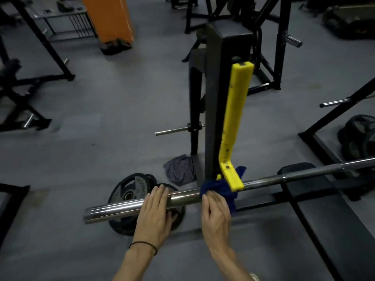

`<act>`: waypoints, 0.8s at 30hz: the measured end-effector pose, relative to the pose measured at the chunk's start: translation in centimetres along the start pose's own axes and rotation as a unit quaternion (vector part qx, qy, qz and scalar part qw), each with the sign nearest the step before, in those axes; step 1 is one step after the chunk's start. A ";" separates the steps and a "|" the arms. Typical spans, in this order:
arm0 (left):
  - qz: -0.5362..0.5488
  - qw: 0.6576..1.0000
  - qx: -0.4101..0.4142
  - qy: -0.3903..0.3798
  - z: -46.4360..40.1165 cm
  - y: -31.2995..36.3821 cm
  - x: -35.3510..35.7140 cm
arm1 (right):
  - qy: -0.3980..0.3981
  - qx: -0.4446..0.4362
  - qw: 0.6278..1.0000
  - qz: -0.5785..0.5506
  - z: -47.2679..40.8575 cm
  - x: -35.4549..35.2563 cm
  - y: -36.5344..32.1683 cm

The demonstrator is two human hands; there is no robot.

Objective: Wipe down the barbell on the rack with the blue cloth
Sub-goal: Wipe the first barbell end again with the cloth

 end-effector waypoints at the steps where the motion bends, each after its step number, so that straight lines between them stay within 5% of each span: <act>1: -0.006 1.000 -0.012 -0.011 0.3 -1.2 -0.2 | -0.002 -0.038 0.999 0.037 0.8 1.0 -1.0; 7: -0.035 0.997 -0.024 -0.062 2.3 -5.7 1.2 | -0.186 -0.270 0.924 0.199 7.0 9.9 -8.1; 14: -0.074 0.996 -0.027 -0.035 4.2 -11.2 0.8 | -0.182 -0.206 0.898 0.343 0.7 7.6 -1.8; 18: -0.059 0.997 -0.033 -0.031 3.7 -11.7 1.1 | -0.170 -0.069 0.938 0.294 4.0 10.2 -3.8; 22: -0.057 0.998 -0.034 -0.022 3.7 -12.1 1.5 | -0.280 -0.274 0.874 0.288 8.4 13.7 -7.4; 24: -0.053 0.998 -0.037 -0.009 3.8 -12.3 1.4 | -0.296 -0.292 0.859 0.298 6.2 12.6 -4.9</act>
Point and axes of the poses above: each hand's wrist, its own z-axis away from the middle knuckle, its own x-axis out of the palm, y = z × x, the point moved 10 cm from there along -z, towards the middle knuckle, and after that the axes turned 6 degrees about x, right-handed, at the moved point
